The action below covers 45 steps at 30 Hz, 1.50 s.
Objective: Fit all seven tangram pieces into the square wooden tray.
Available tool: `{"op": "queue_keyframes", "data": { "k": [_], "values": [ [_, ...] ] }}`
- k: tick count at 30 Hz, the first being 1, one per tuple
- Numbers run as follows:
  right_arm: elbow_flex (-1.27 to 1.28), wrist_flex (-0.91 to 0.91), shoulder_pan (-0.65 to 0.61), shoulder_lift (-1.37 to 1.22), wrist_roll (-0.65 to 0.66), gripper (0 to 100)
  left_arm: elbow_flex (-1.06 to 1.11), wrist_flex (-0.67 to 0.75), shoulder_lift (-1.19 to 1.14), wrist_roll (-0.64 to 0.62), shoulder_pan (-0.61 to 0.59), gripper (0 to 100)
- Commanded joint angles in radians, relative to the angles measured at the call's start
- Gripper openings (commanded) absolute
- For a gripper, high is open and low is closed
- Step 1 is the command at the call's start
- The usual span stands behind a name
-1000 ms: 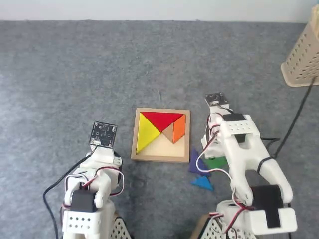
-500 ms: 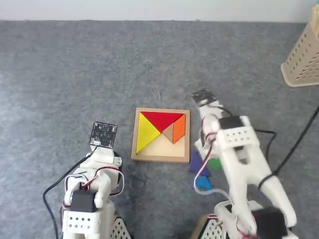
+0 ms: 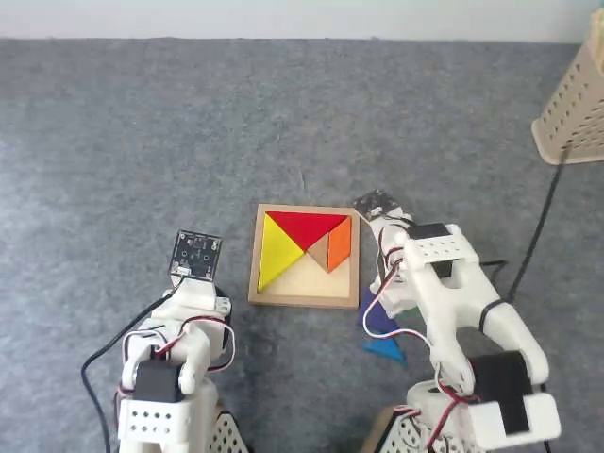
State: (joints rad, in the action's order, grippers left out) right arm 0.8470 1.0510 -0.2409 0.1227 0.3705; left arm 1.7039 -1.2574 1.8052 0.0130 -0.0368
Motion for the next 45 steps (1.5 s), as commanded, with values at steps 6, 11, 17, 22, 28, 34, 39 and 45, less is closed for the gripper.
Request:
{"op": "queue_keyframes", "data": {
  "k": [6,11,17,22,28,34,39,45],
  "values": [
    [-0.023,-0.021,0.024,-0.027,0.018,21.9,-0.019,-0.006,0.021,-0.006,-0.005,1],
    [-0.055,0.024,0.028,-0.033,0.023,18.8,-0.019,-0.006,0.021,-0.006,-0.005,1],
    [-0.114,0.111,0.074,-0.036,0.026,30.7,-0.019,-0.006,0.021,-0.006,-0.005,1],
    [-0.114,0.11,0.074,-0.036,0.046,30.3,-0.019,-0.006,0.021,-0.006,-0.005,1],
    [-0.081,0.116,0.074,-0.036,0.106,30.5,-0.019,-0.006,0.021,-0.006,-0.005,1],
    [-0.044,0.119,0.074,-0.036,0.184,30.3,-0.019,-0.006,0.021,-0.006,-0.005,1],
    [-0.048,0.197,0.074,-0.025,0.256,30.5,-0.019,-0.006,0.021,-0.006,-0.005,1],
    [-0.048,0.206,0.074,-0.039,0.29,30.3,-0.019,-0.006,0.021,-0.006,-0.005,1]
  ]
}}
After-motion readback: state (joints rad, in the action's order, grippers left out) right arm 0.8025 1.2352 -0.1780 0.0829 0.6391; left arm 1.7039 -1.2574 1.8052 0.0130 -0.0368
